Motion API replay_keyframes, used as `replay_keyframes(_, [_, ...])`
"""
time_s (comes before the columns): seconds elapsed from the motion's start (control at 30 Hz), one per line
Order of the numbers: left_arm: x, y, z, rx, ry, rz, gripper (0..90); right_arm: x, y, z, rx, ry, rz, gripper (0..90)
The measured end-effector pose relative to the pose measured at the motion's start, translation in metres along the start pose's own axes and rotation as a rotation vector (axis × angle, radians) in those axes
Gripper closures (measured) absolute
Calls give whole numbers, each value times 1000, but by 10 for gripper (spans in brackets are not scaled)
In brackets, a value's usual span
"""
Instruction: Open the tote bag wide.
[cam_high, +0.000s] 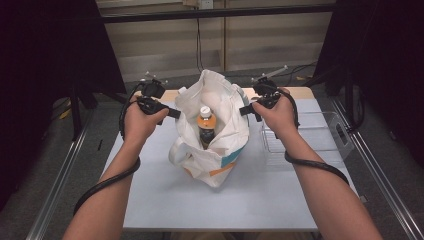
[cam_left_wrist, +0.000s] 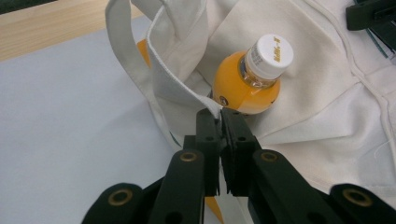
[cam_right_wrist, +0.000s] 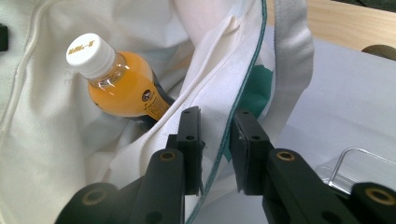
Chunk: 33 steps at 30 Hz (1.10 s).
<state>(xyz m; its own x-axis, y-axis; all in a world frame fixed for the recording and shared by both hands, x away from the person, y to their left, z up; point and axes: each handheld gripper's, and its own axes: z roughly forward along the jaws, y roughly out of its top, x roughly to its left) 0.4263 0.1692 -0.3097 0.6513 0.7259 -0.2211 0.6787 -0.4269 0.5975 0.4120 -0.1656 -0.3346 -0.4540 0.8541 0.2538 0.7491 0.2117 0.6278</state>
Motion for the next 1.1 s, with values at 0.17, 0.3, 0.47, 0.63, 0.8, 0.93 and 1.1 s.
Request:
replay_keyframes(0.17, [1, -2, 1, -4, 6, -6, 860, -3, -2, 1, -3, 2, 7, 752])
replay_keyframes(0.3, [2, -3, 2, 3, 11, 4, 860, -5, -5, 2, -1, -4, 14, 751])
replay_keyframes(0.47, [3, -4, 4, 3, 27, 2, 859, -8, -7, 3, 3, -10, 21, 749])
replay_keyframes(0.63, [7, -7, 5, 12, 35, -1, 860, -10, -9, 4, 4, -10, 27, 747])
replay_keyframes(0.8, [10, -9, 7, 12, 35, 0, 859, -12, -11, 4, 7, -10, 31, 747])
replay_keyframes(0.93, [12, -10, 8, 17, 42, -9, 859, -14, -12, 5, 13, -19, 35, 747])
replay_keyframes(1.1, [14, -13, 10, 17, 48, -15, 859, -16, -14, 6, 14, -13, 34, 747])
